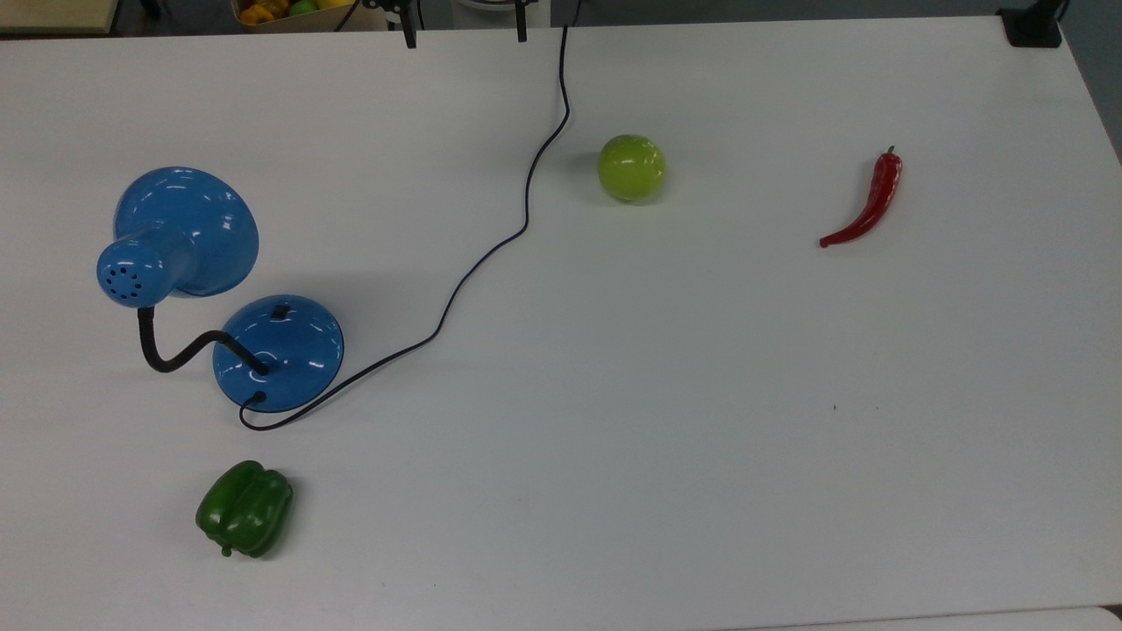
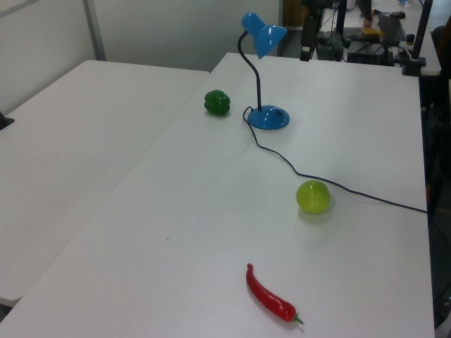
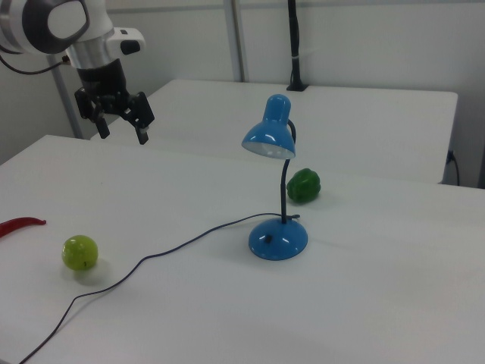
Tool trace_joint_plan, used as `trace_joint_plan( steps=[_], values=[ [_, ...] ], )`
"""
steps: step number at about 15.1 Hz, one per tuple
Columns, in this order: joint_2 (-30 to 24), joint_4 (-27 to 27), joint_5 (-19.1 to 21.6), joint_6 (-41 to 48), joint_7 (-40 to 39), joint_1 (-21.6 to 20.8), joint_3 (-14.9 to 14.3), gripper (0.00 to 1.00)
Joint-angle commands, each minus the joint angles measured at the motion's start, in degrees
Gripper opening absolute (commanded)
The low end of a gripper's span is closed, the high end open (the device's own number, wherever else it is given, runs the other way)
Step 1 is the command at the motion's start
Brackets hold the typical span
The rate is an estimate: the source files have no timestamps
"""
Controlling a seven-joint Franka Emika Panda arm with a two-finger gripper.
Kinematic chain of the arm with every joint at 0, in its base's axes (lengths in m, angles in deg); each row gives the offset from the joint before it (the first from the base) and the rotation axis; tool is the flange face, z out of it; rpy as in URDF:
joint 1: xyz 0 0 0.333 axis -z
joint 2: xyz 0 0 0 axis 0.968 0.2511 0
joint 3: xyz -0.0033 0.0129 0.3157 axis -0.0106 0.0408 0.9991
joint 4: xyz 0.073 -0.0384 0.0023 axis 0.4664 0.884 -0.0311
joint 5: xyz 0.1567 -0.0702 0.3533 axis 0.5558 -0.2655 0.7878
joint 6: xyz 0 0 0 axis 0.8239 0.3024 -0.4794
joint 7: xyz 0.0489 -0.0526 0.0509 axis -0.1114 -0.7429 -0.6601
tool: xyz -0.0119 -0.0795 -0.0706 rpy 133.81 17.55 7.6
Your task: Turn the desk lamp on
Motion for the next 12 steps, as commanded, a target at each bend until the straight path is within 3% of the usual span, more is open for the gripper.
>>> trace_joint_plan(
  steps=[1,7,9,12],
  values=[
    [-1.1,1.2,0.1,0.7,1.0,-0.7,-0.1,1.0],
    [-1.1,1.1,0.1,0.7,0.5,-0.6,-0.1,1.0],
    [-1.1,1.1,0.1,0.7,0.4,-0.5,-0.1,0.84],
    [-1.1,1.3,0.5,0.7,0.4,-0.7,-0.1,0.45]
  ],
)
